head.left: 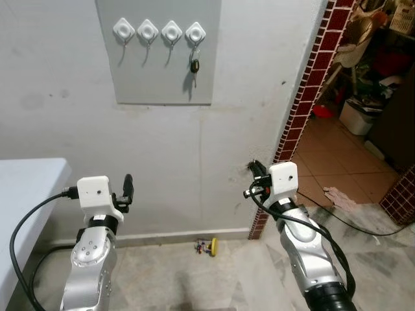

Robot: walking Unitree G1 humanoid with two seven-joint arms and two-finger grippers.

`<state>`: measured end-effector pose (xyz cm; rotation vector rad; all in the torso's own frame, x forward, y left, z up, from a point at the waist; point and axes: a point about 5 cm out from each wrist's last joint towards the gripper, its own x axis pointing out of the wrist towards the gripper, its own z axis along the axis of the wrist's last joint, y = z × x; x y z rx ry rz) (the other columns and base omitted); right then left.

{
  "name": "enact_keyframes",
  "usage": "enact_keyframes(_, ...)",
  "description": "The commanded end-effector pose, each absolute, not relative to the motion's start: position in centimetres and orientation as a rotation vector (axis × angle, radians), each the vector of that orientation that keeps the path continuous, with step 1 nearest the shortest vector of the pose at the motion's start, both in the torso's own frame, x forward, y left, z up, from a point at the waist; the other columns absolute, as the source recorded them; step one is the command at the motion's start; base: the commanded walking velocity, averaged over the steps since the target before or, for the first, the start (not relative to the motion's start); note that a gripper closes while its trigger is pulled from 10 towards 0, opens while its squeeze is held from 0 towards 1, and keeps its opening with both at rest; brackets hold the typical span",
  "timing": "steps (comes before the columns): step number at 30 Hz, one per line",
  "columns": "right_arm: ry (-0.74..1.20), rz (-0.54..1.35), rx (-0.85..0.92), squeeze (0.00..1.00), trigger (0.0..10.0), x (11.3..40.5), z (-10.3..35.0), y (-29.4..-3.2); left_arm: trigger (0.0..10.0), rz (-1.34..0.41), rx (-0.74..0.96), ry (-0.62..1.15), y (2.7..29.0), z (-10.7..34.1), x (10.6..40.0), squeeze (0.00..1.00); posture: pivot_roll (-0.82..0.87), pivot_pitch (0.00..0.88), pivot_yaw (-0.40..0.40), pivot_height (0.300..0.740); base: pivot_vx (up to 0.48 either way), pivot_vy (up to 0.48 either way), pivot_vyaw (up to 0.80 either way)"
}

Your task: Hang keys on a hook

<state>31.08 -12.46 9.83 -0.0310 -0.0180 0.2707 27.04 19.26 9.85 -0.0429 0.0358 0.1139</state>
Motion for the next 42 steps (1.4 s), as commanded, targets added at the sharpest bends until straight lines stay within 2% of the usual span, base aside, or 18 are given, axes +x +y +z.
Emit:
enact_keyframes(1,-0.035,0.261,0.003,0.00,10.0,31.35,10.64,-12.86,10.0,0.104,-0.055,0.055,18.99,9.78,26.98,0.00,-0.06,0.000,-0.032,0.740,0.000,0.000,0.00)
enact_keyframes(15,-0.057,0.299,0.007,0.00,10.0,30.95,11.01,-13.18,10.0,0.106,-0.066,0.063,19.34,9.96,27.03,0.00,-0.06,0.000,-0.031,0.740,0.039,0.000,0.00)
enact_keyframes(42,-0.060,0.340,0.012,0.00,10.0,30.69,11.13,-12.97,10.0,0.108,-0.087,0.069,19.26,9.97,27.00,0.00,-0.06,0.000,-0.038,0.740,0.451,0.000,0.00)
